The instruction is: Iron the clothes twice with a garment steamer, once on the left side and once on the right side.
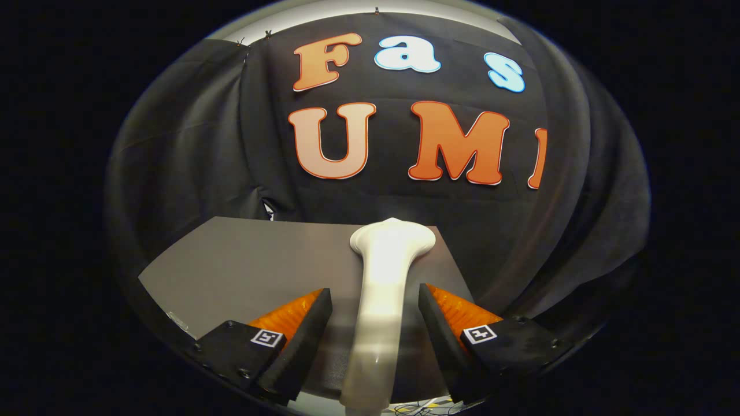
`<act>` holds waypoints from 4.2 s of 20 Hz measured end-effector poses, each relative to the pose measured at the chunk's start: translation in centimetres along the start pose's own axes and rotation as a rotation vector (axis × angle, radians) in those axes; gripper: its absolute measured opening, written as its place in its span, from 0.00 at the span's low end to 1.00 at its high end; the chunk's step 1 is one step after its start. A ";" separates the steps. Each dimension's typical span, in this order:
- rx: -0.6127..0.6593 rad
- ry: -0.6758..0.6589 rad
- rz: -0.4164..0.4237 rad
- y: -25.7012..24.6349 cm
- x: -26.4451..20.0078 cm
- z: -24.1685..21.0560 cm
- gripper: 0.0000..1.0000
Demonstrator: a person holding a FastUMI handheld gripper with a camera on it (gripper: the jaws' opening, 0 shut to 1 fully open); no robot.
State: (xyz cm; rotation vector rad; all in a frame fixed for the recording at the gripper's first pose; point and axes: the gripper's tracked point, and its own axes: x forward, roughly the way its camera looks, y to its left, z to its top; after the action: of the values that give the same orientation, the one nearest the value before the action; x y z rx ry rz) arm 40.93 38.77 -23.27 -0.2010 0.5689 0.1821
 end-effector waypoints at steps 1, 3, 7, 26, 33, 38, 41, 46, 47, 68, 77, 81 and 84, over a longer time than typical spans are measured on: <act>0.005 0.014 0.001 -0.1 0.2 -0.3 0.97; 0.015 0.036 0.007 0.1 0.7 -0.8 0.97; 0.018 0.048 0.017 0.2 1.1 -1.1 0.91; 0.020 -0.078 0.121 0.8 -5.6 -0.8 0.44; -0.027 -0.253 0.206 1.7 -16.2 2.9 0.44; -0.036 -0.349 0.245 0.7 -23.6 4.5 0.43; -0.027 -0.396 0.250 -0.7 -27.3 4.8 0.43; -0.003 -0.423 0.239 -4.8 -32.2 3.8 0.43; 0.001 -0.427 0.228 -5.7 -32.8 3.6 0.43; 0.070 -0.475 0.018 -21.4 -37.5 1.2 0.43; 0.115 -0.447 -0.050 -25.3 -32.6 1.8 0.43; 0.129 -0.424 -0.039 -25.8 -30.4 3.3 0.43; 0.129 -0.423 -0.042 -26.0 -29.0 4.2 0.43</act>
State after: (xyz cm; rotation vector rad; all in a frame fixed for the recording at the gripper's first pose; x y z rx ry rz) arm 24.94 11.39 -0.23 -0.0458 0.1541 0.1409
